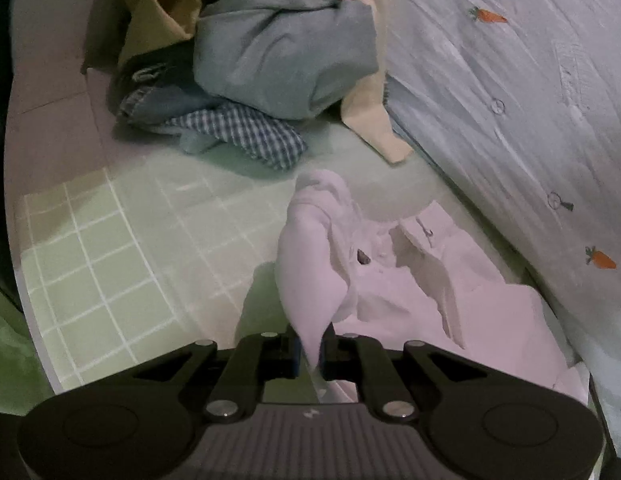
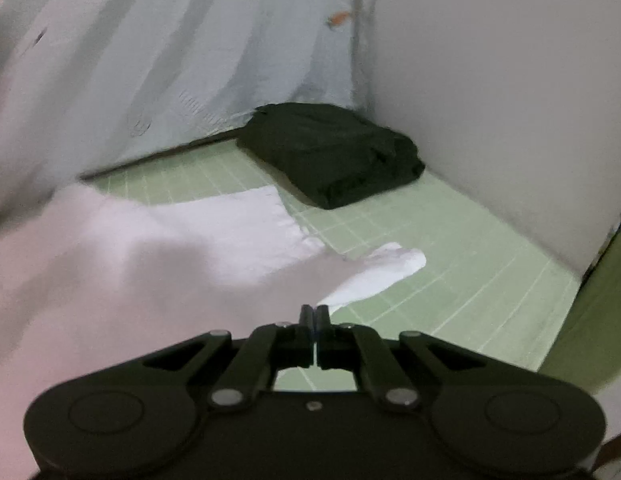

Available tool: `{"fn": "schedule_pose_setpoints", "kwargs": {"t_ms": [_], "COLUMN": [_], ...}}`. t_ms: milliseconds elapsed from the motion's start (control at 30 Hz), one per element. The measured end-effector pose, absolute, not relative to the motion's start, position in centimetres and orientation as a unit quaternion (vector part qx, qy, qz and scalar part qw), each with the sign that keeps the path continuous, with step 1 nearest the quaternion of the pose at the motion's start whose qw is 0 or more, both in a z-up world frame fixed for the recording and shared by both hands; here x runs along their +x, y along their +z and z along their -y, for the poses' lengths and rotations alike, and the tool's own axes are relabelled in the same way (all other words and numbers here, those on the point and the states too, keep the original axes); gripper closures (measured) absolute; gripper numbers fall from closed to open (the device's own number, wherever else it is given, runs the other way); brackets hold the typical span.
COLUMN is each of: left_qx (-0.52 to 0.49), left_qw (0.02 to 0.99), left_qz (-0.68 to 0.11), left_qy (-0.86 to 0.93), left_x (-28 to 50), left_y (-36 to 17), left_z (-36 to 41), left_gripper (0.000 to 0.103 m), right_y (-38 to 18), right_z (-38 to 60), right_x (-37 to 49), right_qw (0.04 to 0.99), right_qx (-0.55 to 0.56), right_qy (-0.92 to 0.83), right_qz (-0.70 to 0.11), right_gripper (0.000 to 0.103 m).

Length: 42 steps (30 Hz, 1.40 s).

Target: Fold clothes

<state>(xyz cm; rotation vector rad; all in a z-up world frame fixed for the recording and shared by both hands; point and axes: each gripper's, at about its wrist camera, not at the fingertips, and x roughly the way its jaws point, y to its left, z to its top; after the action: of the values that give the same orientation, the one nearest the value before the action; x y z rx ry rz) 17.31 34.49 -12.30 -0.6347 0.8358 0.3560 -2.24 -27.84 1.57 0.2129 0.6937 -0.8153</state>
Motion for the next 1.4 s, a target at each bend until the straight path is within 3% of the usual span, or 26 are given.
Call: {"fn": "schedule_pose_setpoints", "kwargs": {"t_ms": [167,333,367,433,500,600,733,833,1000,1167,1300,1333,1400], "left_qx": [-0.278,-0.222,-0.222,-0.229,-0.227,-0.214,-0.197,-0.194,-0.174,-0.158,-0.156,-0.154,-0.150], "left_qw": [0.841,0.851,0.851,0.851,0.852,0.854,0.866,0.871,0.876,0.878,0.877,0.877,0.876], "left_qz": [-0.422,-0.434,-0.433,-0.426,-0.421,-0.416,-0.404,-0.402,-0.419,-0.428,-0.433,-0.434,-0.438], "left_qy": [0.193,0.196,0.197,0.204,0.213,0.230,0.219,0.206,0.165,0.142,0.139,0.139,0.139], "left_x": [16.5,15.3,15.1,15.0,14.6,13.9,13.0,12.4,11.7,10.8,10.5,10.5,10.6], "left_y": [-13.5,-13.2,-13.0,-12.6,-12.0,-10.9,-9.6,-9.3,-9.5,-9.6,-9.5,-9.5,-9.6], "left_z": [-35.1,-33.5,-33.4,-33.2,-32.8,-31.7,-29.5,-27.7,-24.0,-21.7,-21.2,-21.2,-21.1], "left_gripper": [0.092,0.085,0.083,0.079,0.074,0.072,0.062,0.060,0.049,0.043,0.043,0.043,0.043], "right_y": [-1.8,-2.3,-2.4,-2.6,-2.8,-3.1,-3.6,-4.1,-4.9,-5.4,-5.4,-5.2,-4.4], "right_z": [26.3,26.6,27.0,27.7,28.4,29.4,30.9,32.1,34.2,35.2,35.3,35.4,35.3], "right_x": [-2.7,-3.9,-3.9,-4.0,-4.1,-4.3,-4.5,-4.2,-3.7,-3.9,-4.5,-4.9,-5.7], "right_qw": [0.832,0.822,0.822,0.822,0.821,0.821,0.820,0.816,0.811,0.807,0.808,0.814,0.817], "right_qx": [0.130,0.160,0.162,0.167,0.171,0.177,0.186,0.187,0.189,0.196,0.201,0.204,0.202], "right_qy": [-0.380,-0.385,-0.386,-0.389,-0.392,-0.396,-0.402,-0.406,-0.414,-0.418,-0.412,-0.405,-0.409], "right_qz": [-0.383,-0.387,-0.385,-0.382,-0.378,-0.372,-0.364,-0.365,-0.367,-0.369,-0.369,-0.364,-0.354], "right_gripper": [0.102,0.099,0.096,0.077,0.070,0.067,0.051,0.041,0.035,0.038,0.078,0.094,0.094]}}
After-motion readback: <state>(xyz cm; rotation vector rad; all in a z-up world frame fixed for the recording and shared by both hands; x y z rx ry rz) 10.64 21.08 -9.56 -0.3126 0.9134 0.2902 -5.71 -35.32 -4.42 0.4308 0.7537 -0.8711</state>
